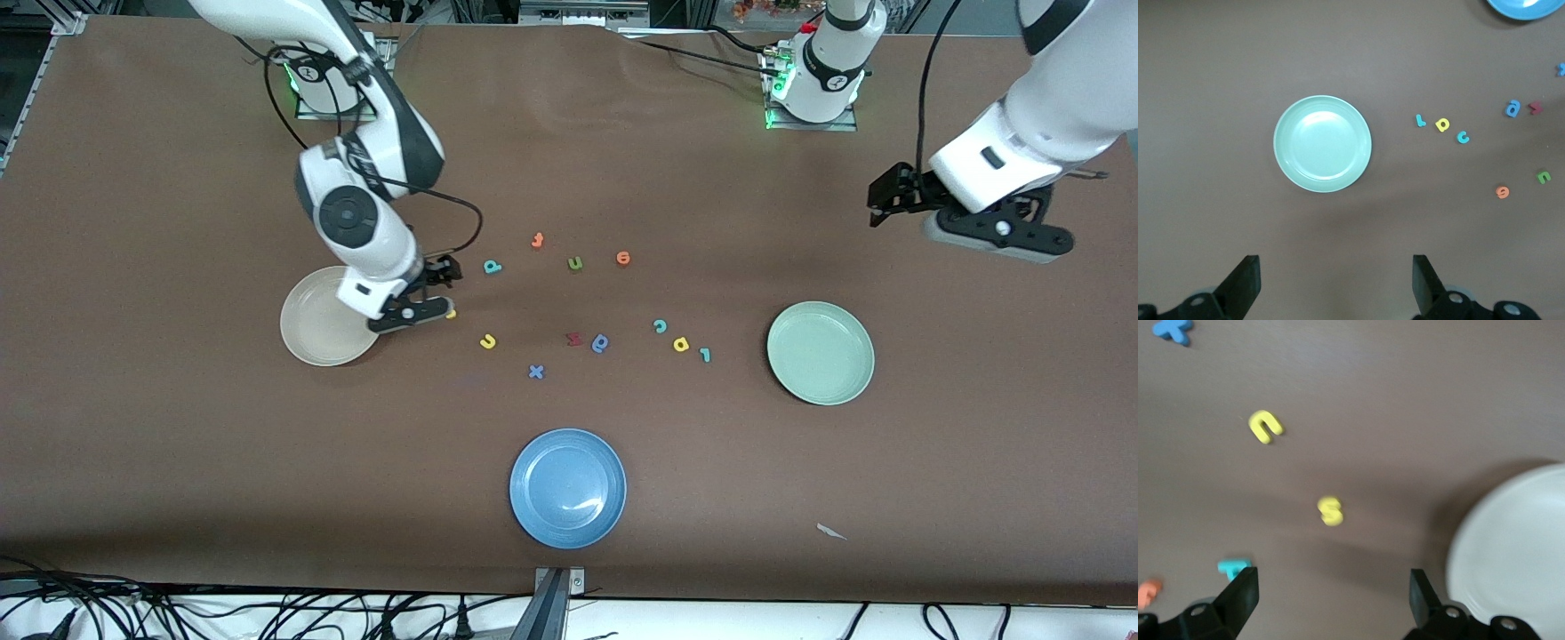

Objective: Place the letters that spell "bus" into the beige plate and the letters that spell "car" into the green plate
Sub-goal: 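Grasp the yellow s with the right gripper while the left gripper grasps teal l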

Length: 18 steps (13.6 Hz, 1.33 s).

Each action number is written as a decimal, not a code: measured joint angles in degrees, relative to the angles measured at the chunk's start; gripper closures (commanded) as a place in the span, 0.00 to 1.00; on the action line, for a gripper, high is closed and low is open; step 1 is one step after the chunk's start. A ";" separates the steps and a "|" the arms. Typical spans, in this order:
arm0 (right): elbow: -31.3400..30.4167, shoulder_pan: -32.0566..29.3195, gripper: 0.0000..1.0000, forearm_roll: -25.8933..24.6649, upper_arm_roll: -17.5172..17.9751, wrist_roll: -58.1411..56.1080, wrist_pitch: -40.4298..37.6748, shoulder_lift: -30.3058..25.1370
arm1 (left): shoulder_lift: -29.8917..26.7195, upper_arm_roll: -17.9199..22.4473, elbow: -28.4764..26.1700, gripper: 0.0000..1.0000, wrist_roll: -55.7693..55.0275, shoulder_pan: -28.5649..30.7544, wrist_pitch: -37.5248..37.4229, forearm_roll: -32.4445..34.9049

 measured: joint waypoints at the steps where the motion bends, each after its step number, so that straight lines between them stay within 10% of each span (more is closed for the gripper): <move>1: -0.20 0.34 0.00 0.00 -0.01 0.00 3.27 1.57 | 1.36 -0.31 0.01 0.00 0.00 -0.31 0.04 0.00; 7: -2.83 0.25 0.01 -0.06 -0.42 -0.33 12.42 5.87 | 12.25 -0.53 0.85 0.00 0.00 -1.60 2.56 0.00; 14: -4.44 0.27 0.38 -0.18 -0.37 -0.46 13.57 7.29 | 25.52 -0.55 0.99 0.01 -6.65 -6.00 22.98 0.00; 18: -4.39 0.27 0.53 -0.20 -0.31 -0.46 13.59 6.88 | 33.40 -0.56 1.00 0.37 -15.56 -10.57 32.08 3.24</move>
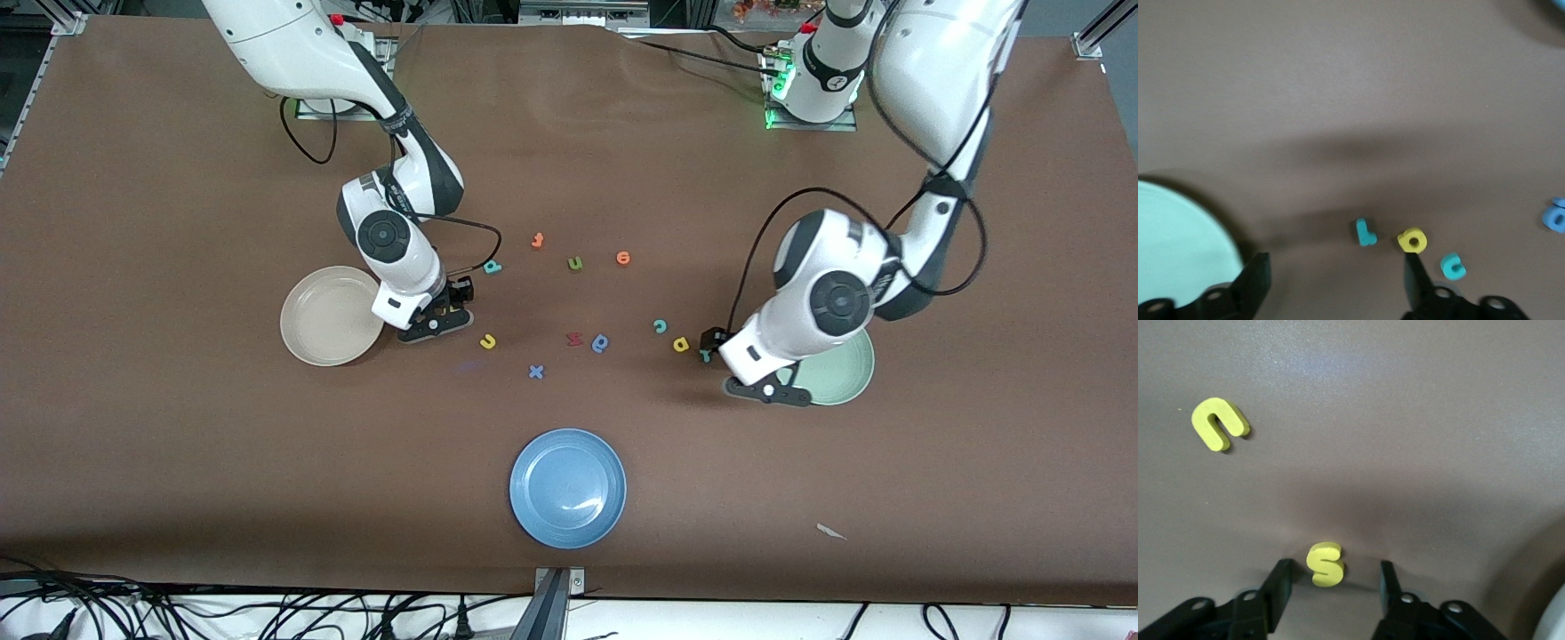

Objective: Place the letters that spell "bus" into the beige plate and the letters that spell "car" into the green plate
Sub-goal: 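Grasp the yellow s with the right gripper while the left gripper grasps teal l, then drop the s on the beige plate while the left gripper drops l on green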

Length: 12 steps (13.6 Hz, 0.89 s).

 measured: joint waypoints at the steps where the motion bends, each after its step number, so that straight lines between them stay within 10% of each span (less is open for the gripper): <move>1: 0.00 0.02 0.59 0.00 0.05 0.00 0.01 -0.02 | 1.24 0.00 0.02 0.44 -0.88 -0.60 0.79 0.74; 12: 0.03 0.51 1.00 0.00 0.83 0.04 1.11 -0.07 | 6.08 0.02 -2.10 0.55 -4.06 -1.88 8.19 0.98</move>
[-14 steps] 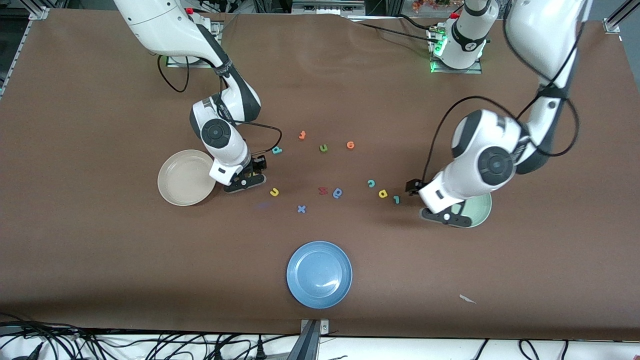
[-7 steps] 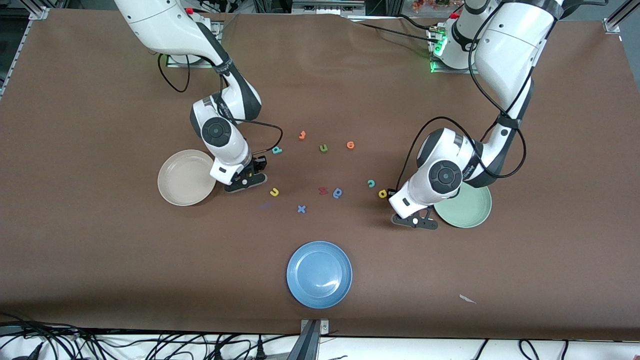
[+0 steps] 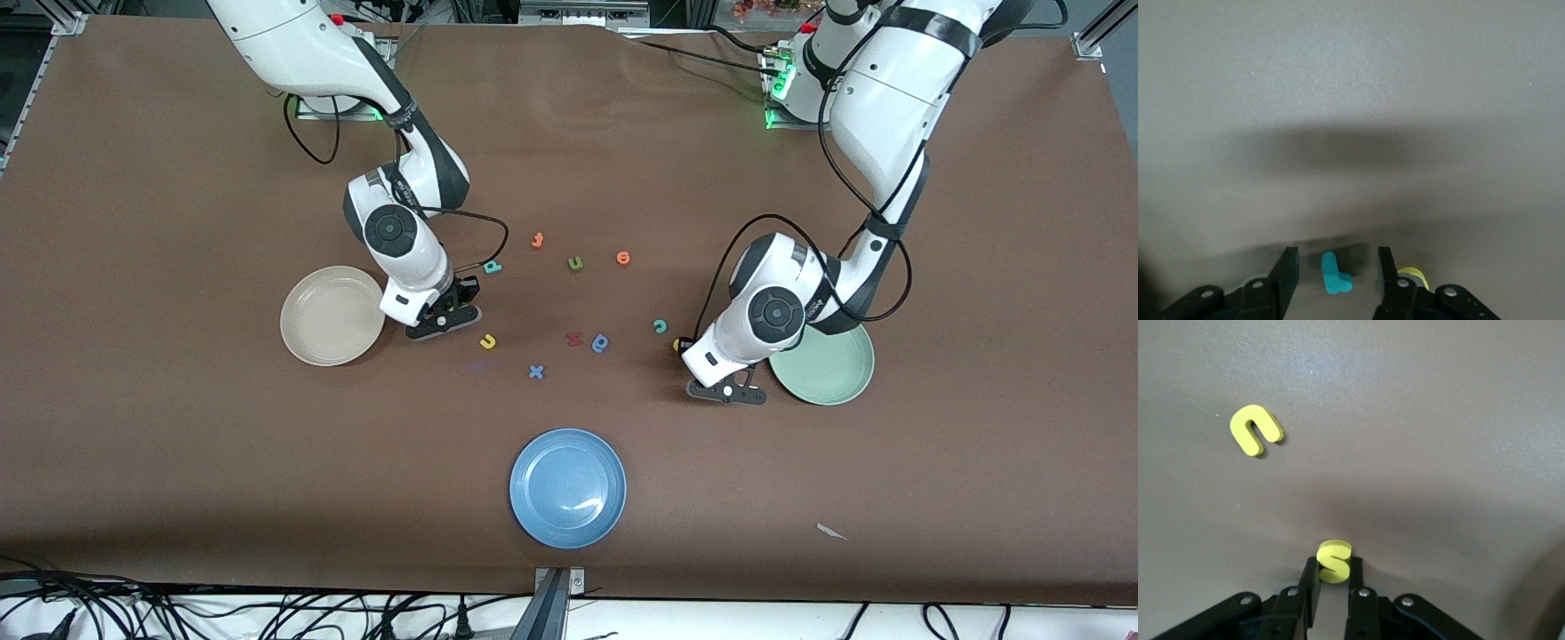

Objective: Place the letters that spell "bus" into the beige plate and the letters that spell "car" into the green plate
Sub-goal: 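Drop the s on the beige plate while the left gripper drops l on green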

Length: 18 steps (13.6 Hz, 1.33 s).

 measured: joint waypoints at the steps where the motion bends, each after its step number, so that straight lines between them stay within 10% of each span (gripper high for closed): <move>1: 0.00 0.01 1.00 0.00 0.00 0.00 0.03 0.00 | 0.03 0.00 -0.13 0.58 -0.13 -0.13 0.00 0.00; 7: 4.44 -0.63 1.00 0.00 -6.79 -4.13 -8.72 -3.08 | 0.25 0.18 -0.31 0.99 -0.38 -0.11 0.06 0.01; 11: 3.39 -1.32 1.00 0.01 -14.14 -9.76 -12.89 -5.51 | 0.21 0.18 -0.29 1.00 -0.39 -0.02 0.05 0.01; 12: 2.28 -1.46 0.86 0.04 -15.02 -10.07 -12.74 -5.39 | 0.12 0.18 -0.24 1.00 -0.39 0.03 -0.09 0.01; 13: 1.13 -1.49 0.04 0.05 -15.57 -10.07 -12.59 -5.25 | -0.21 0.20 0.00 1.00 -0.39 0.13 -0.83 0.01; 18: 0.86 -1.50 0.00 0.69 -15.88 -9.56 -12.19 -5.50 | -6.10 1.17 1.35 1.00 4.69 3.45 -10.26 0.40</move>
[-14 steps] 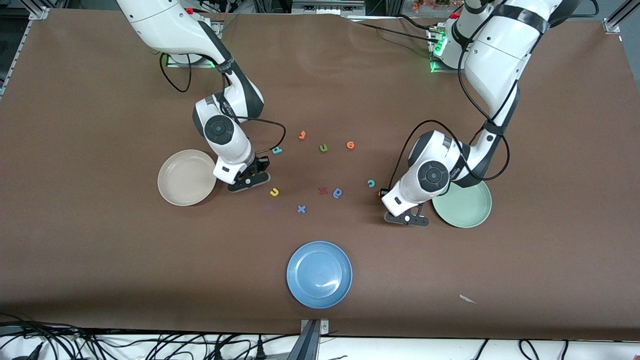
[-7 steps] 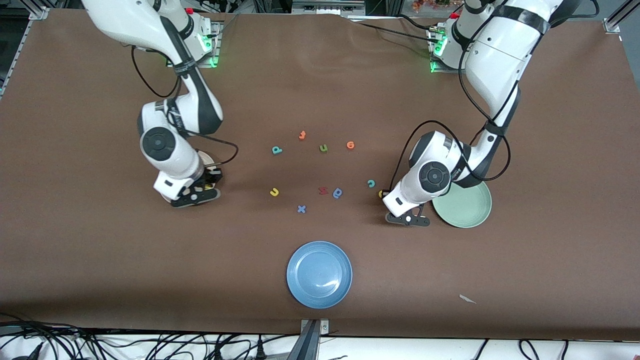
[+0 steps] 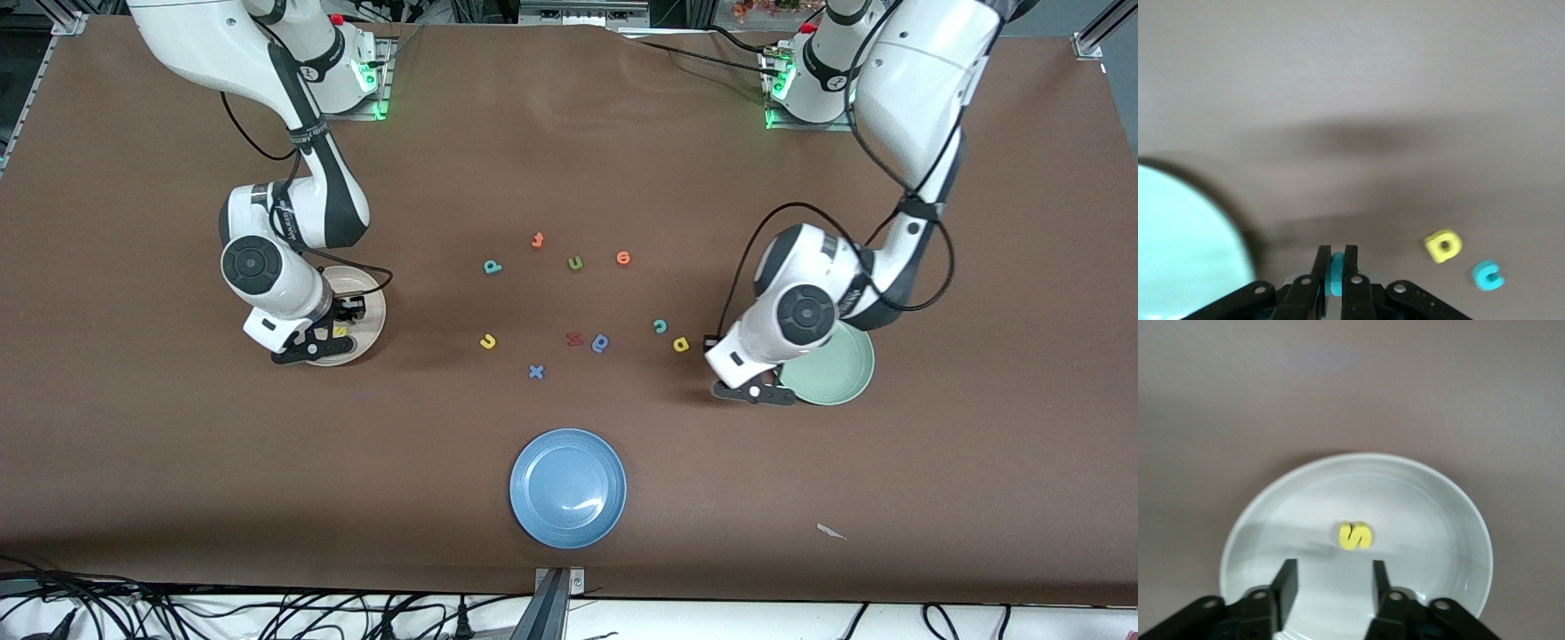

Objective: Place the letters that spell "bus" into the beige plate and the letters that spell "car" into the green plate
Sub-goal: 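Drop the s on the beige plate while the left gripper drops l on green, then grasp the yellow u with the right gripper while the left gripper grasps yellow o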

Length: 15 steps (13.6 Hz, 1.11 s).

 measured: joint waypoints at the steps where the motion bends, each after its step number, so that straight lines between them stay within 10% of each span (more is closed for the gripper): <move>1: 1.18 0.13 0.00 1.33 0.69 1.25 -0.46 -0.11 | -0.81 0.08 0.00 1.00 3.11 2.06 -1.28 0.01; 4: 4.67 1.22 0.00 5.48 1.82 6.97 -1.75 0.00 | -1.16 0.22 -0.76 0.82 9.81 7.83 -2.48 3.86; 5: 5.95 1.82 0.00 7.23 2.04 10.05 -1.81 0.53 | -0.80 0.22 -1.28 0.63 10.31 8.84 -2.47 6.02; 6: 7.50 2.52 0.00 8.63 2.41 14.17 -1.82 1.47 | -0.20 0.21 -1.69 0.15 10.41 9.17 -2.46 7.14; 7: 9.24 3.42 0.00 9.32 2.79 18.93 -1.81 2.76 | 0.54 0.15 -1.84 0.00 10.43 9.13 -2.41 7.33; 15: 21.40 11.26 0.01 9.65 3.53 47.82 -1.14 15.15 | 1.02 -6.12 -0.57 0.00 6.82 8.46 -2.22 7.34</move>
